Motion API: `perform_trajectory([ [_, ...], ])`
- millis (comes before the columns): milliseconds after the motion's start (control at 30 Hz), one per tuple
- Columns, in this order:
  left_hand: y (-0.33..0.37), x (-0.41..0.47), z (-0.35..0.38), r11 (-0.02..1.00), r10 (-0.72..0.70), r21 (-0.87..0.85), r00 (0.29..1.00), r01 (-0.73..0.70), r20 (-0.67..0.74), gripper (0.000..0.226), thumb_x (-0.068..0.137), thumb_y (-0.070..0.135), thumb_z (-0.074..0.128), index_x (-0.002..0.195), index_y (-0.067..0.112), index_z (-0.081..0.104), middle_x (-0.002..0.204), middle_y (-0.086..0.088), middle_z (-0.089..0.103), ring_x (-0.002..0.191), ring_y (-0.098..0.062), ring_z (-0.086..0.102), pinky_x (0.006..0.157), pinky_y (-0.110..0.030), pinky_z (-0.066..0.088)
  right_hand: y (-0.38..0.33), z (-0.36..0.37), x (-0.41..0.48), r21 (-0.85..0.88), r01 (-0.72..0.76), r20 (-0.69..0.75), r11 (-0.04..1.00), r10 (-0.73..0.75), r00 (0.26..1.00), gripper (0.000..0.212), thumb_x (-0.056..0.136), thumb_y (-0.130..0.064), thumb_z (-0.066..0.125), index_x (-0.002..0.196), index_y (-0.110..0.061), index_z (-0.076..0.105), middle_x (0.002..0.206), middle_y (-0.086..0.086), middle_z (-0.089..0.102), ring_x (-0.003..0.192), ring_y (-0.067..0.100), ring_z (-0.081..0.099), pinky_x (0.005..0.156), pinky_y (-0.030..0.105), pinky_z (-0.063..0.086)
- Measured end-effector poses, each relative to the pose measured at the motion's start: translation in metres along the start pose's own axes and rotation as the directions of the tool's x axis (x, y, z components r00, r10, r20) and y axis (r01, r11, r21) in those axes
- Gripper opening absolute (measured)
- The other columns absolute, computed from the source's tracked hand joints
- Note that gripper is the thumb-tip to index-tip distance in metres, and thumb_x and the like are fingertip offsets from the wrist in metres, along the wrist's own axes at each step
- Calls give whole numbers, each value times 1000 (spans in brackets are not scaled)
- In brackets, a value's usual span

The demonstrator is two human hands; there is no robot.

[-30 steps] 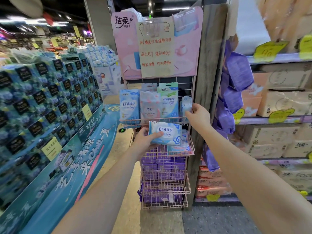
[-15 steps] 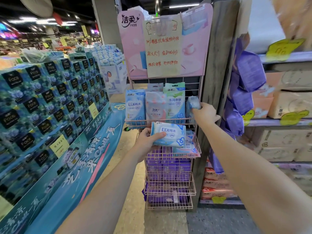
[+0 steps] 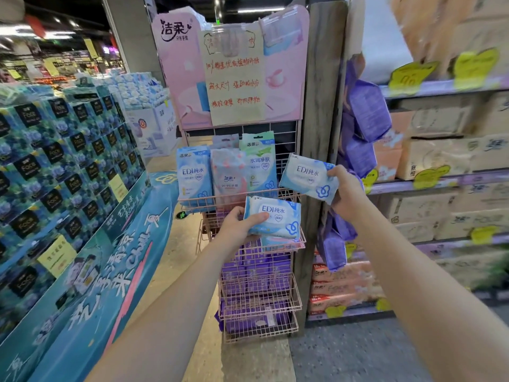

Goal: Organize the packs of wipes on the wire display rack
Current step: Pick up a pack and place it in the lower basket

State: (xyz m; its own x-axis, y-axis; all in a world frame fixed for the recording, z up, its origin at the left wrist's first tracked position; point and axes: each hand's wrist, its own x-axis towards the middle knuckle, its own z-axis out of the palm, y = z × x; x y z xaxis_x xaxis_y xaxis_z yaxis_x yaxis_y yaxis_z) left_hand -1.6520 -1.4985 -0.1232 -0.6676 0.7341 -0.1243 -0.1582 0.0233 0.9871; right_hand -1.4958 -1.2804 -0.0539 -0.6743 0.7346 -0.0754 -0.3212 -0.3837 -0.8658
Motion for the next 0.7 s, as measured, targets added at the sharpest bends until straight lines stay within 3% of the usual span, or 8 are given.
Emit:
perform_trajectory([
  [100,-9,1,3,999,-13,42,1000,12,18,50,80,31,90,111,10,57,111,-9,77,92,-22,79,74,-37,65,10,-11,-15,-12,-79,21,997,79,997,35,93,-12,38,124,-9,56,119,18,67,88,30,69,75,38,57],
  [200,-18,1,0,997,-24,74,999,22,25,50,79,30,91,111,10,57,111,-8,76,90,-20,80,70,-34,64,24,-17,-27,4,-119,25,993,119,993,38,94,-12,37,125,-6,57,112,19,71,81,28,75,61,32,61],
  [367,-37,-5,-13,995,-62,83,998,60,25,48,80,29,90,109,11,56,113,-9,76,94,-22,79,73,-34,64,49,-23,-35,60,-96,-22,994,97,995,37,98,-11,40,125,-29,57,108,2,77,85,24,76,58,32,60],
  [600,-72,-16,-42,994,-95,60,995,96,-17,50,80,26,90,114,11,56,118,-12,75,96,-26,79,80,-43,65,97,-10,-33,25,-155,81,988,153,985,22,96,-4,42,98,-19,57,96,9,72,77,25,73,59,31,59],
  [700,-85,-17,-56,992,-119,33,992,120,-35,56,78,27,91,118,10,56,122,-11,72,96,-24,79,75,-37,64,122,-4,-27,-30,-120,100,992,122,987,28,92,5,58,107,-17,56,100,12,74,83,29,74,65,39,62],
])
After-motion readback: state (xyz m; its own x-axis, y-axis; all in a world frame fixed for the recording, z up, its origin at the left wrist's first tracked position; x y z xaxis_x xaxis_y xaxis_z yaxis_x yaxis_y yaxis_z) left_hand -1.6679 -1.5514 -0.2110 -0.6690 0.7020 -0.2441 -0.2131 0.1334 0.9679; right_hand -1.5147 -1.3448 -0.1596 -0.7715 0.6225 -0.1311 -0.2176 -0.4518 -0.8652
